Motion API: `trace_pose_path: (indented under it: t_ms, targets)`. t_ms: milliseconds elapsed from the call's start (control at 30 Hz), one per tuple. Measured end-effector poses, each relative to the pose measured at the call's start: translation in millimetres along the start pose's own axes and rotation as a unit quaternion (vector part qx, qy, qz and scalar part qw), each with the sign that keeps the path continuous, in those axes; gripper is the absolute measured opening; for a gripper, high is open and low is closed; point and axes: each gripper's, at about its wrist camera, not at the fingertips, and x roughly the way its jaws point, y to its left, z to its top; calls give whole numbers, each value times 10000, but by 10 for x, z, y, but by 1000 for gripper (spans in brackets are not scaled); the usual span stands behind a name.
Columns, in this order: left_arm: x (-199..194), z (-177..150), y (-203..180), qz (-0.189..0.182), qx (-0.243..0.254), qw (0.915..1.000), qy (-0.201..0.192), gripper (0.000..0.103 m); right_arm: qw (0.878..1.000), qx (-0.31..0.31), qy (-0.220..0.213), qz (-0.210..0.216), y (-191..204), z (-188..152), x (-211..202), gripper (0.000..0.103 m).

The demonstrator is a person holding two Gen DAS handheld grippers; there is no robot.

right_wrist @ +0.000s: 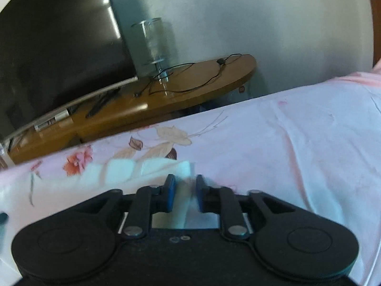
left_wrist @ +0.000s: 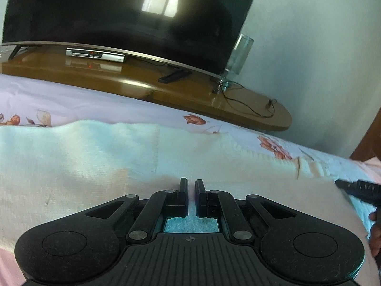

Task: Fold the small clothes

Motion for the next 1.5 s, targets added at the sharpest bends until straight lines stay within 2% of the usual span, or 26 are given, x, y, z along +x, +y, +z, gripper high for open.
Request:
trace_pose_path:
  t_ms: [100,167,233,333,400,433,467,500,533,600,667,700,733,767,867,933,967,1033,1067,1133,1167,1233,1300,1367,1467,1500]
  targets:
    - [-47,-39,11,251,-66,9995,-177,7,9995,139,26,276,-46,-6,23,36]
    - [-26,-43,37,336,-201,9992,-98,6,9985,13,38,542,-34,26,20,8]
    - [-11,-50,40,356,-182,9992,-65,6,9998,-87,-38,193,-41,42,-18,6]
    - [1,-41,5,464,-19,9989,-33,6,9998,155,62,83,-92,42,46,4]
    - [-2,-39,1,465,33,9989,-35,6,9998,-174,54,-116,17,49,10,8]
    - [-6,-41,6,447,64,9990,-44,6,9987,-343,-174,-339,87,40,-110,24]
    - [-11,-38,16,432,56,9990,-51,6,9959,-577,-576,-387,148,-10,-280,24]
    - [-16,-32,20,426,50,9991,-47,6,9948,-810,-555,-257,179,-74,-325,22]
    - [-38,-24,11,427,94,9990,-30,7,9948,-978,149,-224,198,-142,-203,23]
    - [-169,-29,15,373,170,9991,47,7,9929,-1140,124,-321,213,-153,-264,21]
    - [-426,-98,137,331,110,9994,33,9,9954,-860,-185,-374,133,-130,-490,24]
    - [-573,-140,251,312,16,9995,55,31,9962,-689,-386,-359,71,-152,-643,35]
    - [-729,-176,405,323,-127,9994,97,90,9970,-533,-481,-294,2,-213,-794,50]
    - [-883,-205,563,452,-274,9986,93,102,9977,-435,-458,-245,-63,-293,-902,55]
    - [-1375,-296,1207,748,-890,9931,-174,101,9986,-396,-218,-278,-212,-623,-1119,56]
    - [-1671,-350,1729,1067,-1556,9809,-463,97,9987,-309,56,-390,-304,-848,-1229,53]
    - [-1799,-377,2022,1188,-2033,9700,-602,91,9986,-229,144,-452,-341,-950,-1269,53]
    - [-1978,-476,2564,1072,-3154,9385,-908,52,9987,-91,139,-483,-365,-1097,-1361,53]
    - [-2033,-560,2843,861,-3822,9132,-1118,44,9986,-42,124,-507,-338,-1123,-1398,53]
    - [-2020,-678,3217,614,-4669,8730,-1269,13,9986,97,123,-504,-307,-1154,-1414,54]
    - [-1979,-711,3349,550,-4911,8596,-1297,8,9986,168,134,-488,-269,-1133,-1394,54]
    - [-1896,-701,3455,477,-5008,8535,-1358,6,9983,336,170,-436,-242,-1101,-1332,55]
    - [-1802,-588,3441,654,-4828,8635,-1307,6,9982,496,133,-313,-192,-1048,-1275,55]
    - [-1748,-519,3440,743,-4739,8678,-1295,6,9984,487,88,-260,-129,-996,-1399,54]
    - [-1739,-515,3456,706,-4932,8556,-1406,6,9990,400,79,-199,-43,-932,-1400,54]
    - [-1747,-527,3461,647,-4984,8520,-1466,13,9991,377,77,-199,-45,-940,-1443,54]
